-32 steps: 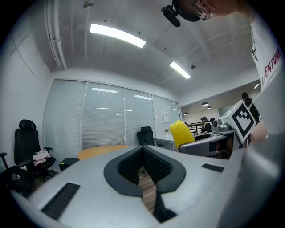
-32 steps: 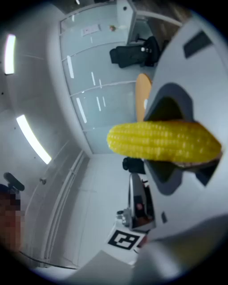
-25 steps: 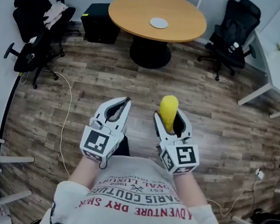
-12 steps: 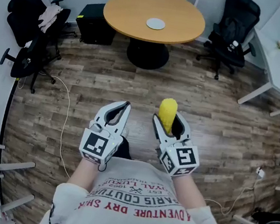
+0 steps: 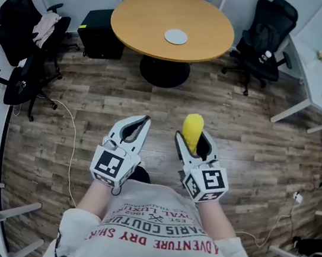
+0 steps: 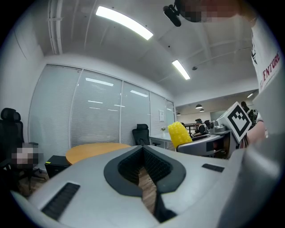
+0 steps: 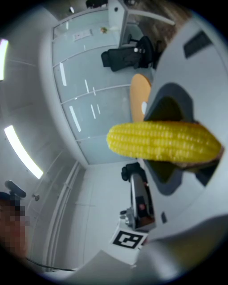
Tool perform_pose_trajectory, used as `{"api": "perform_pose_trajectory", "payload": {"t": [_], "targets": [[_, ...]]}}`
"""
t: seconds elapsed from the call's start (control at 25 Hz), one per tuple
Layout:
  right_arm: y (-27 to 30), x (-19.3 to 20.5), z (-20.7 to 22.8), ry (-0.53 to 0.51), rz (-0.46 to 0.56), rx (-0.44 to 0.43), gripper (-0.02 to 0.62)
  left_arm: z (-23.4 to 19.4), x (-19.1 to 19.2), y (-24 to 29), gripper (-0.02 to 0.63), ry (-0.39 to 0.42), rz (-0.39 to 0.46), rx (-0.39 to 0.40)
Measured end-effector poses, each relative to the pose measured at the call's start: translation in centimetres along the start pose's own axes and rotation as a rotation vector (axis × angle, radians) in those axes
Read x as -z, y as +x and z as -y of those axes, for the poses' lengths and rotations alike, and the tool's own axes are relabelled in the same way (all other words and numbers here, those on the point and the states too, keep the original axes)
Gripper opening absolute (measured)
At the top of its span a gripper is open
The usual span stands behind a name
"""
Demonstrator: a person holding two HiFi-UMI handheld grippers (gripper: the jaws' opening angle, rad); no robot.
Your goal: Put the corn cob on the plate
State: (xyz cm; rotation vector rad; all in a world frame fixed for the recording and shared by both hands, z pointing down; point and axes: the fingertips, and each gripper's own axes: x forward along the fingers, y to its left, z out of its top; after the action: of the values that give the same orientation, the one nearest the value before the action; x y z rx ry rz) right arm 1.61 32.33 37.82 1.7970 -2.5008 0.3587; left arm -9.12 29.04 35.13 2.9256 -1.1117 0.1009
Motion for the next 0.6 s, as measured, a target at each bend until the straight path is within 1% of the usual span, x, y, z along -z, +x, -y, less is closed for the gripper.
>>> {"api": "perform_pose_trajectory", "payload": {"t": [0.2,0.36,0.6], "targets": [[6.0,-1.6,0.5,0.006,-0.002,0.040,0.268,-5.8,-0.7,2.9,0.032,-0.042,0.005,0.023],[10.7,-2.6,1.2,-0.002,0.002,0.070,0.268,-10.5,-0.8,5.2,0.032,-0.015,0.013,0.038],[16.3,-3.2,1.7,0.009,-0.007,0.094,0.268,-16.0,-0.2,7.7,0.032,-0.041,0.000,0.041]]}}
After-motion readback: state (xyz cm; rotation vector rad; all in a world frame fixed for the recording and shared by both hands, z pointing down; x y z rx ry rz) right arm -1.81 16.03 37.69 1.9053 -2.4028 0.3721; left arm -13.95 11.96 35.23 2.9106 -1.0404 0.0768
